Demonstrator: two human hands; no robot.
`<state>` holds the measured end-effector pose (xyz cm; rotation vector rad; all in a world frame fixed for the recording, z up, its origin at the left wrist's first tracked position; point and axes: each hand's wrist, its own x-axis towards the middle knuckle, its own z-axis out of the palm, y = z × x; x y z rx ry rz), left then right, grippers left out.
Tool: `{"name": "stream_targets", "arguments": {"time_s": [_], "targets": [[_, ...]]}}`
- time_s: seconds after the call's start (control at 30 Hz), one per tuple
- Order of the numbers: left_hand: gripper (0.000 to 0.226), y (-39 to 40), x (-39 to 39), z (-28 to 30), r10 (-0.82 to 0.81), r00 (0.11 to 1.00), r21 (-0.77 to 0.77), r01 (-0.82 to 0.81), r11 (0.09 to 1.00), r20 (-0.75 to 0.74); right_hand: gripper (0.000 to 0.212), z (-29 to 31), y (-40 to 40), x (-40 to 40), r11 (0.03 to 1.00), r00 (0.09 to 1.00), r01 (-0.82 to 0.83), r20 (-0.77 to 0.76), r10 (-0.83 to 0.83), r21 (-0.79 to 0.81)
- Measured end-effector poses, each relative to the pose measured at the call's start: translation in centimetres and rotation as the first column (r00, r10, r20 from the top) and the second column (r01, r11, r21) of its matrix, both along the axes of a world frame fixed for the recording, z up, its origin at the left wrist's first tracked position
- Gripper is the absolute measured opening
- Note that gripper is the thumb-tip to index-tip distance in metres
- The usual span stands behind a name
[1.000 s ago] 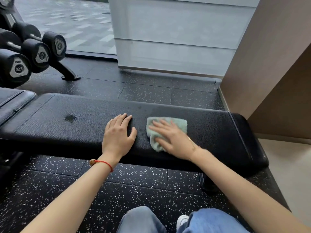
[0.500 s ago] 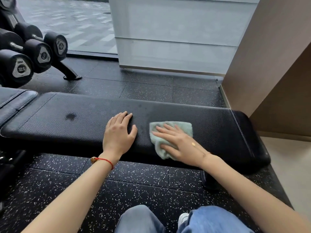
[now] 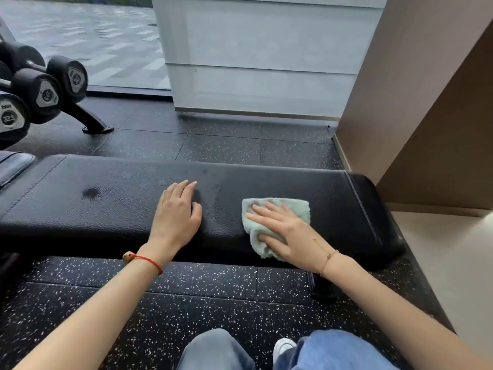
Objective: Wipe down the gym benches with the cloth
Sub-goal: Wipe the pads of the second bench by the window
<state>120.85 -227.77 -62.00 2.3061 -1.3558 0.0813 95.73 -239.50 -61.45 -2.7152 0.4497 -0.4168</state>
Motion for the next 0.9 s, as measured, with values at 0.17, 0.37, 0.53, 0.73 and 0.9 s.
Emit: {"name": "stream_targets", "arguments": {"time_s": [0.17,0.37,0.53,0.73,0.9], "targets": [[0.059,-2.9,-4.8,0.9,-0.169,0.985,-0.052,0.170,0.984,0.025,0.046,0.4,-7.9,-7.0,0.943,0.943,0.332,-0.004,-0.332,0.032],[0.057,-6.3,-8.6,0.2,-0.262,0.965,0.015,0.261,0.965,0.017,0.049,1.2,-11.4,-4.0,0.881,0.879,0.472,-0.090,-0.468,0.040],[0.062,-6.2,-8.6,-0.7,-0.247,0.968,0.032,0.246,0.969,0.044,0.049,0.5,-5.1,-13.1,0.943,0.945,0.321,0.036,-0.325,0.090],[0.067,-6.1,-9.0,-0.5,-0.233,0.971,0.039,0.231,0.972,0.051,0.047,1.4,-16.8,-8.5,0.815,0.817,0.577,-0.062,-0.574,0.060],[0.065,-6.1,-8.9,-0.7,-0.228,0.972,0.011,0.228,0.974,0.056,0.048,1.0,-11.4,-11.1,0.864,0.870,0.490,-0.011,-0.493,0.116]]}}
